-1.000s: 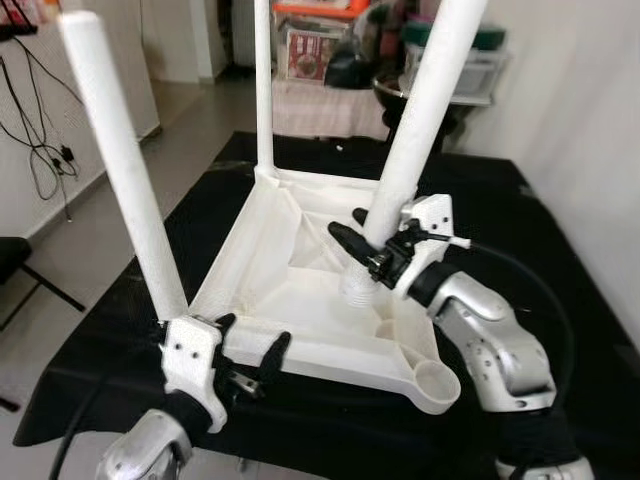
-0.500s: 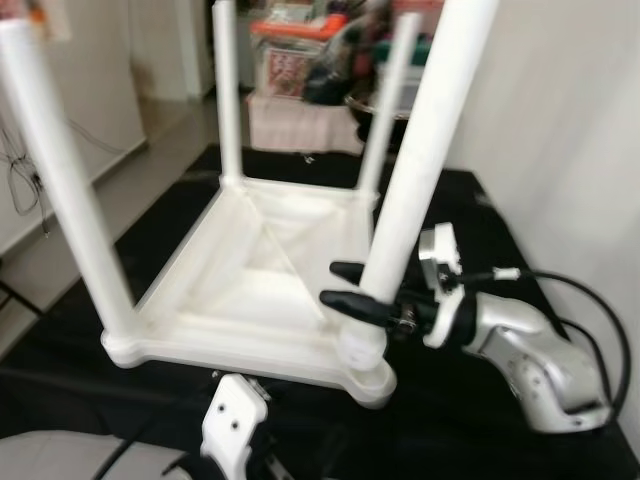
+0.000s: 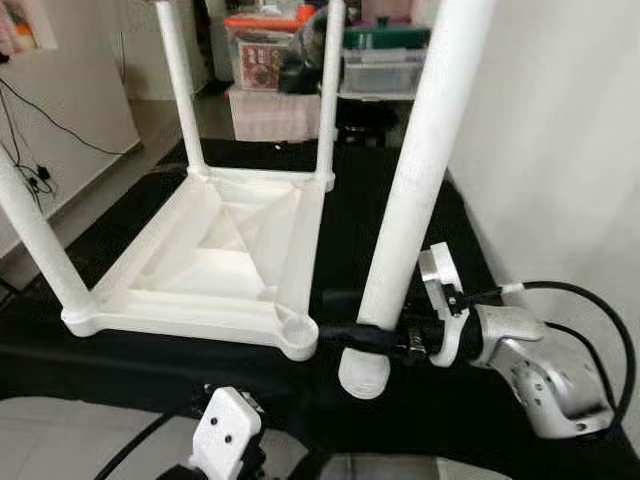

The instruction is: Building children table

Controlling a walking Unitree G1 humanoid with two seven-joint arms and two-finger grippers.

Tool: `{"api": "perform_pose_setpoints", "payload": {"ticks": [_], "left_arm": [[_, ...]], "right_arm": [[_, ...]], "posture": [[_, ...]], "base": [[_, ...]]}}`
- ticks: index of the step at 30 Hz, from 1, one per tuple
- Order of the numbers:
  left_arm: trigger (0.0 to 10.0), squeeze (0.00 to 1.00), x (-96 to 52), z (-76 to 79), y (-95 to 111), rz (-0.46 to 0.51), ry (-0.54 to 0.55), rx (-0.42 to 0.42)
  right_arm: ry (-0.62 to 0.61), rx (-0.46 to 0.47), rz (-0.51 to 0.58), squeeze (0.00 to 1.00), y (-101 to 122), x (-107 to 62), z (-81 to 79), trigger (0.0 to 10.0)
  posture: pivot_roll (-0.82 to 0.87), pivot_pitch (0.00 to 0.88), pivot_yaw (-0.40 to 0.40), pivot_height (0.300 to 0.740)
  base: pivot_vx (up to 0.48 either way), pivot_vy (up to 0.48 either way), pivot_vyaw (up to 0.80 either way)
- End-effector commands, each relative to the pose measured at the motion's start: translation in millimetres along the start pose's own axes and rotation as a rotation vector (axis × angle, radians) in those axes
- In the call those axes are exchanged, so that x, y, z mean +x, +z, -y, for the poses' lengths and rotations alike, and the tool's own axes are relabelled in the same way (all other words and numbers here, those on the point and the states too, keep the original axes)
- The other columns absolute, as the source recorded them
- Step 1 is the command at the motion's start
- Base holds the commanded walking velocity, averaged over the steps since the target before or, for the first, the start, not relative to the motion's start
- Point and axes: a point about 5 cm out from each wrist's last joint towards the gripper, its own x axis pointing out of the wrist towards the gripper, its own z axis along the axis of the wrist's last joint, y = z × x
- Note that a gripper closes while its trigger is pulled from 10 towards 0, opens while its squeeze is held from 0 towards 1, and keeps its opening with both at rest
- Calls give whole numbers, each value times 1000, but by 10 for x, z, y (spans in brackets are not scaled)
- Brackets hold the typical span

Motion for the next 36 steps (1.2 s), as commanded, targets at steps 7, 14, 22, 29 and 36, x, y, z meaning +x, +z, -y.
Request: {"api": "perform_pose_setpoints", "payload": {"ticks": [7,14,22,29,36], "left_arm": [[10000,0,-84,-93,18,-13,115,8],[10000,0,-91,-138,32,-8,151,37],[10000,0,-74,-269,53,2,234,85],[10000,0,-63,-371,76,53,324,61],[10000,0,-22,-450,69,62,369,73]], "right_arm": [[-20,-31,45,0,75,122,72,10000],[-103,-44,65,0,85,132,141,10000],[-275,-56,101,0,83,153,265,10000],[-480,-5,95,0,-6,208,262,10000],[-575,11,115,0,-51,173,252,10000]], "posture": [[39,228,-60,740],[32,227,-54,740],[26,213,-52,740],[19,188,-52,740],[18,157,-52,740]], "base": [[0,480,0],[0,343,0],[0,0,0],[0,0,0],[0,0,0]]}}
